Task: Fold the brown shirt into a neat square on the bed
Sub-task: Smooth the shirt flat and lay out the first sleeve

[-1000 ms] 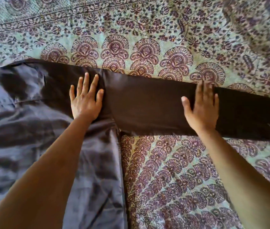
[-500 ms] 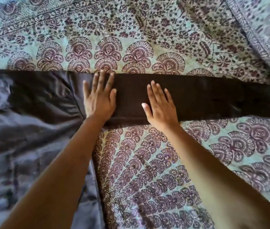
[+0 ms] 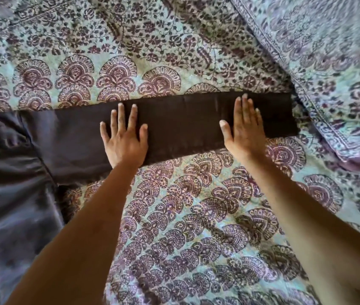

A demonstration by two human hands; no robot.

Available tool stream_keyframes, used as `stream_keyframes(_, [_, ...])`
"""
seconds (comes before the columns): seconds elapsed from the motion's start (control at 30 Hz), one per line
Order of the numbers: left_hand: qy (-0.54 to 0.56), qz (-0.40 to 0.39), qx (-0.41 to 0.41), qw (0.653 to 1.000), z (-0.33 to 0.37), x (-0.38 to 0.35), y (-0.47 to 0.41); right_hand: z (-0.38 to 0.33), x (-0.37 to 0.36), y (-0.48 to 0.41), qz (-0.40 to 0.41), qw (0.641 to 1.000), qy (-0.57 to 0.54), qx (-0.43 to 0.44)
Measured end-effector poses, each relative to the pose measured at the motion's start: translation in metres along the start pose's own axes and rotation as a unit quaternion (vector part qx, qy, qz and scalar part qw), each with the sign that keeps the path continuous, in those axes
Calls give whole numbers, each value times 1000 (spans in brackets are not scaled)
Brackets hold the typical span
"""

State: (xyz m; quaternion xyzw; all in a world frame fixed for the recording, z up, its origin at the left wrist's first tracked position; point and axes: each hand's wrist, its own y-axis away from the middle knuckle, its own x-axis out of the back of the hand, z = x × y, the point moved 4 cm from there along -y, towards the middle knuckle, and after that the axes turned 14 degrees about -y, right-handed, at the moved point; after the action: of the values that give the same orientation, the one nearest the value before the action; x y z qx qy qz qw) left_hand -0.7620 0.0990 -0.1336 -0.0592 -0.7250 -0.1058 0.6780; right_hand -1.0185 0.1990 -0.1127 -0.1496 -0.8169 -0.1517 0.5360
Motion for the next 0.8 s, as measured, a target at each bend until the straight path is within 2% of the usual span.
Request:
stream_keyframes(0.1, [-1,5,0,1000,-1,0,0,-42,-23,-4,-54,994,-3,98])
stream_keyframes(0.17, [-5,7,0,1000,0,0,0,-45,-31,-9,-76,990,10,122])
stream_keyframes(0.43, [-9,3,8,1000,0,-2,0,62,19,-15,-12,999,43,2])
stream_keyframes(0.63, [-9,-3,10,1000,1,-1,-1,42,20,-15,25,998,28,-49])
stream_keyframes(0.77, [-16,-3,9,1000,1,-1,-1,-29,-11,-7,-42,993,13,107])
stream_keyframes(0.8, [-17,-2,8,1000,1,0,-2,-36,-18,-4,-59,991,11,122])
